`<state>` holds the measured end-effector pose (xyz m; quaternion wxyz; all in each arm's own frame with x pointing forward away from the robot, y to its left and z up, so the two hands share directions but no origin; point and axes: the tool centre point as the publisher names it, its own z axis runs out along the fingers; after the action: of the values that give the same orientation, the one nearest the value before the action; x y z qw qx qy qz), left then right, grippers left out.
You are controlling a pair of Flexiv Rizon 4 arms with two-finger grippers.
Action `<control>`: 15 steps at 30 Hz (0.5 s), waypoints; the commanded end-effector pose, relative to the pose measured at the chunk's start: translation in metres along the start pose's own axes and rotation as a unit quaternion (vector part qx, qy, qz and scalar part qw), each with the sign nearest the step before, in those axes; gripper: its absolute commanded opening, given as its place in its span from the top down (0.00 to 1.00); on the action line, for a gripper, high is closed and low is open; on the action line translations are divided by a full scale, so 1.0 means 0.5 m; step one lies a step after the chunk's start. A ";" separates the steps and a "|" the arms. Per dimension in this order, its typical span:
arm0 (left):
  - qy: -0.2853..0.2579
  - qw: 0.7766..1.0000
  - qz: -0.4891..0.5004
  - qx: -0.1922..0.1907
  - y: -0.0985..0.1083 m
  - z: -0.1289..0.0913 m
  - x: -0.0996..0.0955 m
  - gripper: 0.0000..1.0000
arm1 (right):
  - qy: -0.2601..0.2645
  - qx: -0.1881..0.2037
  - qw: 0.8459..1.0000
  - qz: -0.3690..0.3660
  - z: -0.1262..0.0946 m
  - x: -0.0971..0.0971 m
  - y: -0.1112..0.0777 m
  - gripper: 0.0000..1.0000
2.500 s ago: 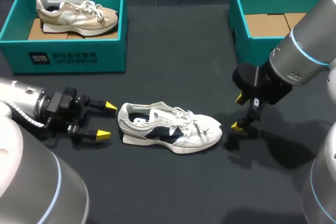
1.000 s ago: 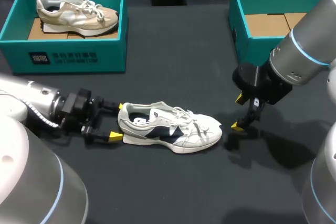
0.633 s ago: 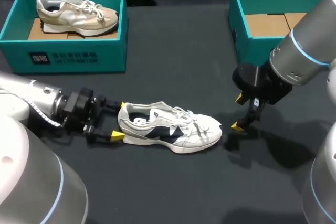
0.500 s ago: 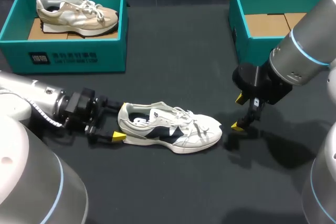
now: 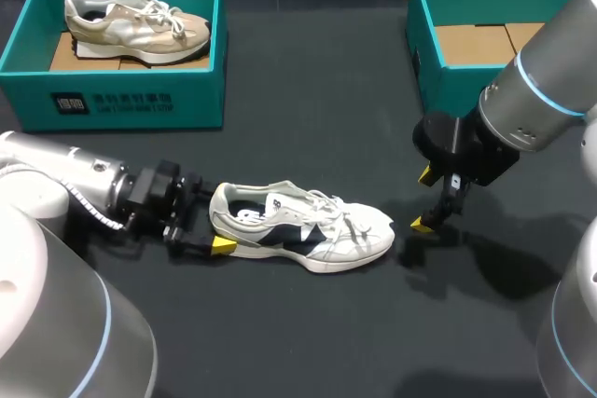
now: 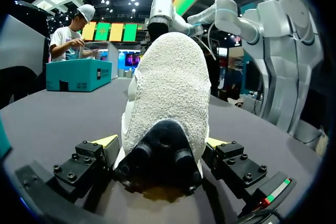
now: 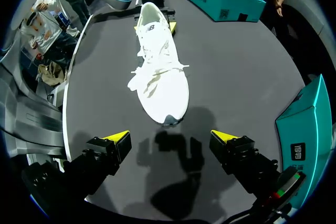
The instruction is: Take the shoe out of the shoebox, open the shoe tongue, remove and reinsert the insole, then place the shoe into the shoebox
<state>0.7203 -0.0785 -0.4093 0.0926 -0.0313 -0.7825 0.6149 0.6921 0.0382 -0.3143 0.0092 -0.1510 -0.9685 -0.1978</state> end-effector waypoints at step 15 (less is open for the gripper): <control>-0.008 1.000 -0.001 0.016 0.011 0.031 0.002 1.00 | -0.002 0.000 1.000 0.000 0.001 0.003 -0.002 0.00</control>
<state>0.7186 -0.0855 -0.4131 0.0878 -0.0227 -0.7736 0.6272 0.6921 0.0382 -0.3143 0.0092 -0.1510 -0.9685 -0.1978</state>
